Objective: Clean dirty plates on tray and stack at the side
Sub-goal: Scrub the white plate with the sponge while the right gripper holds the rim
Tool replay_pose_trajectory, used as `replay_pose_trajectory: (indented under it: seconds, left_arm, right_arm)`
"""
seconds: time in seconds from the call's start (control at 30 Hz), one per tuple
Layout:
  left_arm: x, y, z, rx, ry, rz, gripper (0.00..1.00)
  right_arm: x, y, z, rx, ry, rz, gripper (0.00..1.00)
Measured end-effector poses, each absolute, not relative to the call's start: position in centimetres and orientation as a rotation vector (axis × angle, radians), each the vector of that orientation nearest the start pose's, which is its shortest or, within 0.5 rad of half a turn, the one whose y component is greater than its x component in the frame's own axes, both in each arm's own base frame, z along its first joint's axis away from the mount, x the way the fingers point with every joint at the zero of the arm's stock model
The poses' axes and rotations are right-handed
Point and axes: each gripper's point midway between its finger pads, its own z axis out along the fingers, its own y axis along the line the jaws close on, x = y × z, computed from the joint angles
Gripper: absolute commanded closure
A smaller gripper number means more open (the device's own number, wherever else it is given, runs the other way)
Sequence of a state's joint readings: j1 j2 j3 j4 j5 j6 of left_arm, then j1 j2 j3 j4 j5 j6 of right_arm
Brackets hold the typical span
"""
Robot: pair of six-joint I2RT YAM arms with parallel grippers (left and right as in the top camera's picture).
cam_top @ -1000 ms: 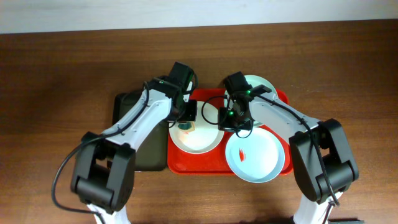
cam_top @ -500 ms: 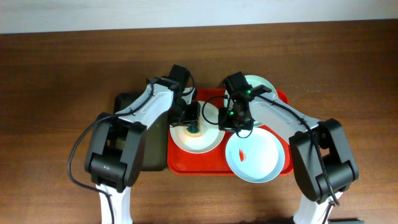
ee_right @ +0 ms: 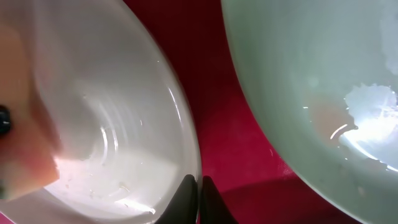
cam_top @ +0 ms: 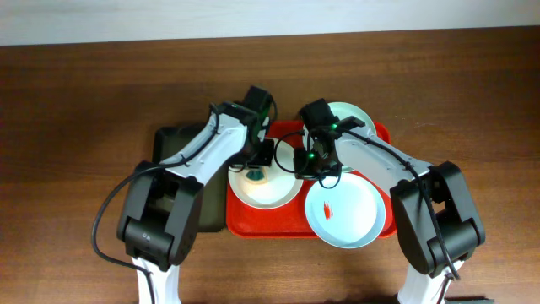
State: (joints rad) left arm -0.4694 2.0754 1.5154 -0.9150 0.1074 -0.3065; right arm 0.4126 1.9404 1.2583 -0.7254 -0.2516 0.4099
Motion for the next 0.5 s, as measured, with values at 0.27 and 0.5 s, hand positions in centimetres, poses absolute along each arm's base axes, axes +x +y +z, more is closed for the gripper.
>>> replay_pose_trajectory:
  seconds: [0.27, 0.5]
  left_arm:
    - [35.1, -19.7, 0.9, 0.265, 3.068, -0.177, 1.00]
    - [34.8, -20.1, 0.5, 0.251, 3.004, -0.314, 1.00]
  right_arm:
    - [33.2, 19.3, 1.4, -0.041, 3.062, 0.455, 0.96]
    - [33.2, 19.3, 1.4, -0.042, 3.063, 0.454, 0.96]
